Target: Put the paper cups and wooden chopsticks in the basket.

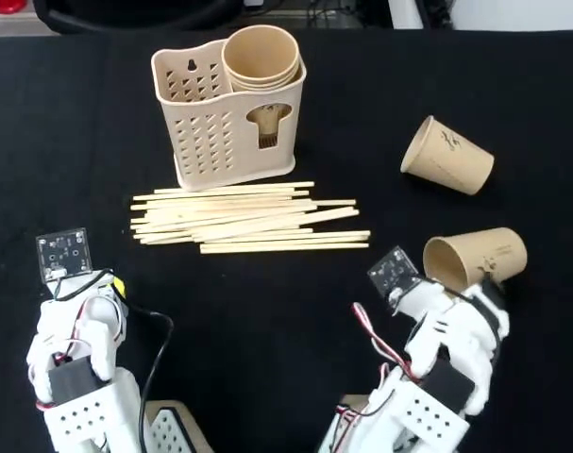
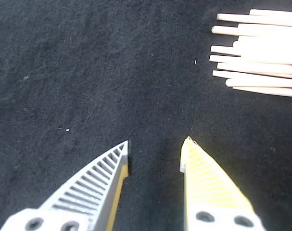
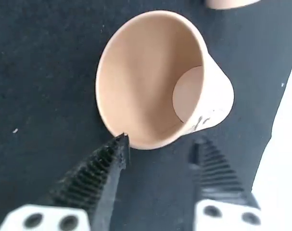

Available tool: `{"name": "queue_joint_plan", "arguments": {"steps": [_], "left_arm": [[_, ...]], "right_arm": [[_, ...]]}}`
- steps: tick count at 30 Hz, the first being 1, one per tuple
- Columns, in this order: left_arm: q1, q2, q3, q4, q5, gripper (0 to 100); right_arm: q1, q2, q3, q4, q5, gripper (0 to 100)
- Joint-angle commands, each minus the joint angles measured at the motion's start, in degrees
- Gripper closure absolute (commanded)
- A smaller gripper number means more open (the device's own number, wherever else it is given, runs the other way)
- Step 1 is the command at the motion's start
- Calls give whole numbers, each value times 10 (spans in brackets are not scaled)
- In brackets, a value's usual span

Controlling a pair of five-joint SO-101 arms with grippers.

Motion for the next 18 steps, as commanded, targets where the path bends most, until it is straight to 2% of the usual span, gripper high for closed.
{"name": "queue_joint_plan", "arguments": {"steps": [1, 5, 12, 15, 18], "left_arm": [[7, -2, -5, 2, -4, 815], [7, -2, -5, 2, -4, 815], [7, -2, -5, 2, -4, 815], [7, -2, -5, 2, -4, 815], [7, -2, -5, 2, -4, 815]], "right_arm": [[9, -42, -1, -11, -10, 988], [9, -46, -4, -15, -54, 988], [13, -46, -30, -1, -57, 987], [32, -47, -101, 76, -56, 953], [30, -47, -193, 179, -55, 846]]}}
